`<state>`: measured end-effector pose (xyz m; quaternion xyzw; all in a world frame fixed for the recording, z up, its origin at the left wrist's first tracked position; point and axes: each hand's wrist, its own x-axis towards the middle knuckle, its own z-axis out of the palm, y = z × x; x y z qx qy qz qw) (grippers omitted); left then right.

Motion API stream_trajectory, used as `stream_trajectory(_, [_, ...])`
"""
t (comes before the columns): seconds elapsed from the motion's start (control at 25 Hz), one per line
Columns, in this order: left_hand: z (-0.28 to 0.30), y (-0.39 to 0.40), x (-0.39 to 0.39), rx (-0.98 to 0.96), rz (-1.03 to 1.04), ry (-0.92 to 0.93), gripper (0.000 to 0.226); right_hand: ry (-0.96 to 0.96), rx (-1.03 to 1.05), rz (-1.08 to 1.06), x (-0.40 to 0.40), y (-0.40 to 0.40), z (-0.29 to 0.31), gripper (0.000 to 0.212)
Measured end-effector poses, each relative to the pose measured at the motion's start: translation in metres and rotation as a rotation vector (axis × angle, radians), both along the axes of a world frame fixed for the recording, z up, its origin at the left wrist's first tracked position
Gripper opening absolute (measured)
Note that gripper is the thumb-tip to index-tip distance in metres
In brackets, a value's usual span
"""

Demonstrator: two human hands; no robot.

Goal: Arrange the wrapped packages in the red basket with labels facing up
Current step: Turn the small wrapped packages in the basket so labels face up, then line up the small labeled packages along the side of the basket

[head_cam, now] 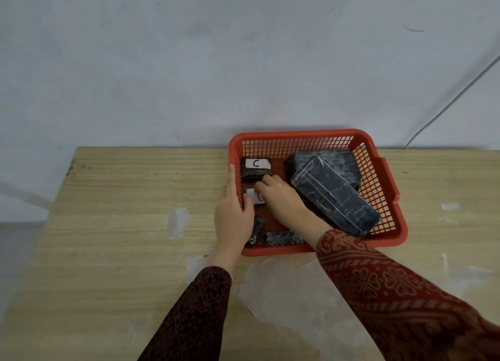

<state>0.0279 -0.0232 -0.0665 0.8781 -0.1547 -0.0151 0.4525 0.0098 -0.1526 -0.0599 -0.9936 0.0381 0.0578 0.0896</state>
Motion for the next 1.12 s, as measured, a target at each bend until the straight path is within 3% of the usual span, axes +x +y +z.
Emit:
stream_trajectory(0.52, [-0.001,-0.001,0.001,-0.01,-0.016,0.023,0.07,0.016,0.105,-0.073,-0.007,0.006,0.01,0.03])
stream_trajectory(0.72, [-0.003,-0.001,0.002,-0.023,-0.034,-0.031,0.069,-0.296,0.139,-0.066,-0.07,-0.011,0.027,0.026])
stream_trajectory(0.8, [-0.002,-0.001,0.001,-0.05,-0.039,-0.011,0.067,-0.347,0.1,-0.213,-0.099,-0.029,0.027,0.038])
stream_trajectory(0.96, [0.005,0.0,-0.003,-0.03,0.03,-0.1,0.052,-0.113,0.09,-0.564,-0.122,-0.063,0.021,0.082])
stream_trajectory(1.12, [0.019,0.001,-0.017,0.151,-0.033,-0.348,0.033,-0.015,0.109,-0.549,-0.117,-0.082,0.02,0.102])
